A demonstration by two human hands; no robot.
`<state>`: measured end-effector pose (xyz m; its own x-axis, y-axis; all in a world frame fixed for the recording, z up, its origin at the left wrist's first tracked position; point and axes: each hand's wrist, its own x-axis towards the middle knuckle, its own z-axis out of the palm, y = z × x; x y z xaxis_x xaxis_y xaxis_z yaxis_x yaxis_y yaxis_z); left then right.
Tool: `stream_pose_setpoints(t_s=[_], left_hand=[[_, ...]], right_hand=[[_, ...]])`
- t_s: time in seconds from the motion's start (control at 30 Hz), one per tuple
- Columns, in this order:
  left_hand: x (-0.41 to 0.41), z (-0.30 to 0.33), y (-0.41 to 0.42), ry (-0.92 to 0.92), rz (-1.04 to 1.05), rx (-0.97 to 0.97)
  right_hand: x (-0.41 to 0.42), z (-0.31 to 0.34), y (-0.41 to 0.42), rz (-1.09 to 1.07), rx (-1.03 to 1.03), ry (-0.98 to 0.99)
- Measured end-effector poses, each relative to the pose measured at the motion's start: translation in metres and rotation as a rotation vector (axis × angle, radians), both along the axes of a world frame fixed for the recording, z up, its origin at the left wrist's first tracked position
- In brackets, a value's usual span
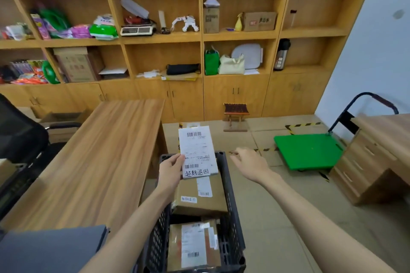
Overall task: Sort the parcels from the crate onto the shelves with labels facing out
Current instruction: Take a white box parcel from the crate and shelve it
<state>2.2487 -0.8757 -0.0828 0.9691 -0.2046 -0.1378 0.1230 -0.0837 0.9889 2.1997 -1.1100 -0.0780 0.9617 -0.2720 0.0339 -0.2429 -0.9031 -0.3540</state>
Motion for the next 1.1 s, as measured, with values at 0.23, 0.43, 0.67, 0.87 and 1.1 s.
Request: stream_pose_setpoints(t_s=[0.23, 0.43, 0.67, 0.87, 1.1], left_hand=[[0.053, -0.066, -0.054, 0.118, -0.051, 0.093], [0.073, -0.124, -0.078, 0.146, 0.009, 0.152], [0.096, -0.187, -0.089, 0.264, -0.029, 0.297], [0.112, -0.231, -0.094, 0.389, -0.054, 0.366], [0.118, -0.223, -0.096, 0.415, -0.053, 0.399]], right_hand=[[0.062, -0.081, -0.012, -0.041, 0.547, 0.111], [0.085, -0.14, -0.011, -0.241, 0.958, 0.136], [0.103, -0.205, 0.0, -0.334, 1.039, 0.259], [0.117, -0.232, 0.003, -0.419, 1.067, 0.386], [0.125, -0.24, 0.007, -0.415, 0.984, 0.299]])
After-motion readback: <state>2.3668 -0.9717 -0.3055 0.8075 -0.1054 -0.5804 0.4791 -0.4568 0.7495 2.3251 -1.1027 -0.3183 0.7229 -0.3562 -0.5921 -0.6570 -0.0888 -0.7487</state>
